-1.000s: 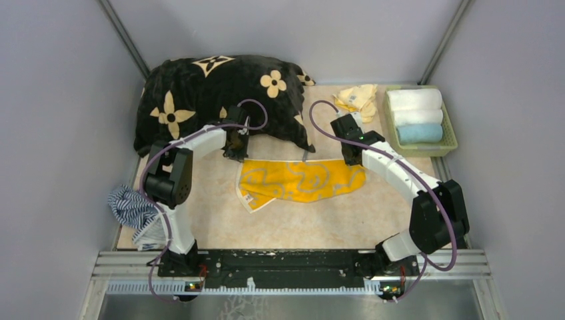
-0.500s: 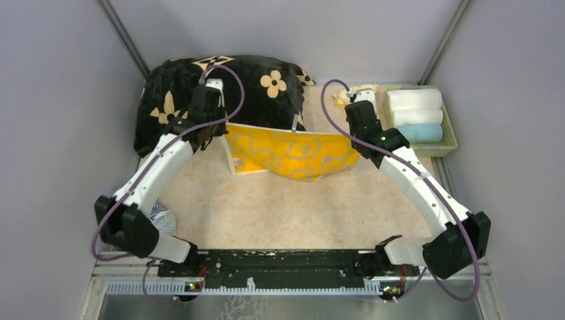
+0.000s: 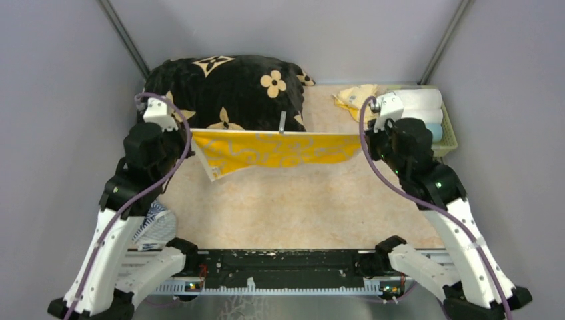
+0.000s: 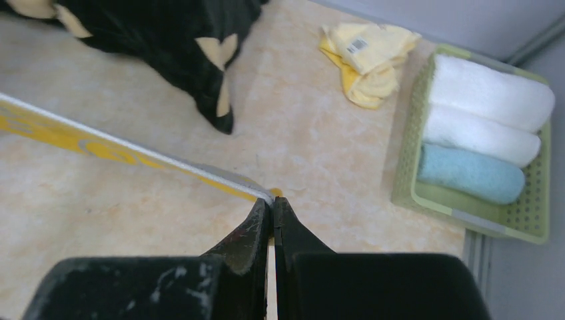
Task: Roll the towels
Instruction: Flatten out the towel at the center of the board, then fold the towel at the center of the board.
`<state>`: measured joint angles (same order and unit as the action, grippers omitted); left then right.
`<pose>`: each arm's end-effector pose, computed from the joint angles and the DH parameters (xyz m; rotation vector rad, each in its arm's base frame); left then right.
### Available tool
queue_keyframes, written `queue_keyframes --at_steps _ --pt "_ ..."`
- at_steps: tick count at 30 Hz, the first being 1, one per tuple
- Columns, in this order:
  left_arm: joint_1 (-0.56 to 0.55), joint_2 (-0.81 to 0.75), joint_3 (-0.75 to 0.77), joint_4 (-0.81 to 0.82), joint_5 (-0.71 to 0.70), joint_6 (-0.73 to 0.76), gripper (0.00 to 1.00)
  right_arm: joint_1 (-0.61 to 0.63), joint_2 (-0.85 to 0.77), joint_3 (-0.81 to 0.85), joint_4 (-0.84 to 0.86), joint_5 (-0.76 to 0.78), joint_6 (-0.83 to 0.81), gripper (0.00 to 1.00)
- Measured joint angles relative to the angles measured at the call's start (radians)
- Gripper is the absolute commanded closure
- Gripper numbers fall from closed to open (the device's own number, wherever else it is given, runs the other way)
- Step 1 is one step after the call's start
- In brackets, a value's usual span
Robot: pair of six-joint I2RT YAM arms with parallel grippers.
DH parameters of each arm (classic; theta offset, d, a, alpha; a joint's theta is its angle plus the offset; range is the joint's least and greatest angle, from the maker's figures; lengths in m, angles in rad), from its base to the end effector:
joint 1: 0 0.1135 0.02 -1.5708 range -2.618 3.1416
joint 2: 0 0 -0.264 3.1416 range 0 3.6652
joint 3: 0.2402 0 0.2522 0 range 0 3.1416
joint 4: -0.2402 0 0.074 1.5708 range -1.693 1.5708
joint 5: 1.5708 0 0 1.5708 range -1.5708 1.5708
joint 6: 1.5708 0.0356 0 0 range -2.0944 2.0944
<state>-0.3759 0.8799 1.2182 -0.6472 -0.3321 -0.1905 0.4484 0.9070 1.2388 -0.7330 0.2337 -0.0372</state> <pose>0.1582 -0.0500 0.4221 -0.0543 1.8623 -0.0799 0.1562 0.0660 0.4155 -0.3225 1.9340 0.0396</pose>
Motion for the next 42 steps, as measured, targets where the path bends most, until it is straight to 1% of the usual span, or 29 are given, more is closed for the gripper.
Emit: queue_keyframes --at_steps 2,5,8,11,14,19,25,27,29,32,36,38,42 --pt "0.0 -0.06 -0.002 -0.049 0.003 -0.022 1.0 0.0 -0.06 0.001 -0.029 -0.083 -0.014 1.0" --pt "0.0 -0.12 -0.003 -0.13 0.003 -0.052 1.0 0.0 -0.098 0.007 -0.085 -0.187 -0.024 1.0" --pt "0.001 -0.129 -0.015 -0.17 0.003 -0.067 1.0 0.0 -0.072 0.003 -0.131 -0.236 -0.021 1.0" --pt "0.001 -0.086 -0.068 -0.169 0.006 -0.071 1.0 0.0 -0.003 -0.036 -0.13 -0.226 -0.005 1.0" --pt "0.001 0.026 -0.138 -0.137 0.015 -0.067 1.0 -0.003 0.089 -0.089 -0.097 -0.188 0.008 1.0" --pt "0.008 0.276 -0.237 0.015 0.027 -0.035 1.0 -0.039 0.324 -0.179 0.062 -0.068 0.018 1.0" --pt "0.06 0.561 -0.219 0.201 0.048 0.012 1.0 -0.067 0.593 -0.177 0.248 0.063 0.019 1.0" --pt "0.08 0.633 -0.192 0.242 0.064 0.024 1.0 -0.079 0.664 -0.172 0.29 0.088 0.016 1.0" --pt "0.095 0.687 -0.161 0.28 0.083 0.039 1.0 -0.084 0.703 -0.169 0.323 0.101 0.008 1.0" --pt "0.105 0.72 -0.135 0.327 0.103 0.06 1.0 -0.085 0.716 -0.169 0.361 0.121 -0.014 1.0" --pt "0.109 0.72 -0.133 0.359 0.118 0.08 1.0 -0.085 0.708 -0.172 0.399 0.148 -0.036 1.0" --pt "0.109 0.71 -0.144 0.37 0.124 0.082 1.0 -0.085 0.676 -0.196 0.418 0.157 -0.042 1.0" --pt "0.109 0.666 -0.196 0.398 0.143 0.082 1.0 -0.085 0.553 -0.298 0.487 0.165 -0.061 1.0"
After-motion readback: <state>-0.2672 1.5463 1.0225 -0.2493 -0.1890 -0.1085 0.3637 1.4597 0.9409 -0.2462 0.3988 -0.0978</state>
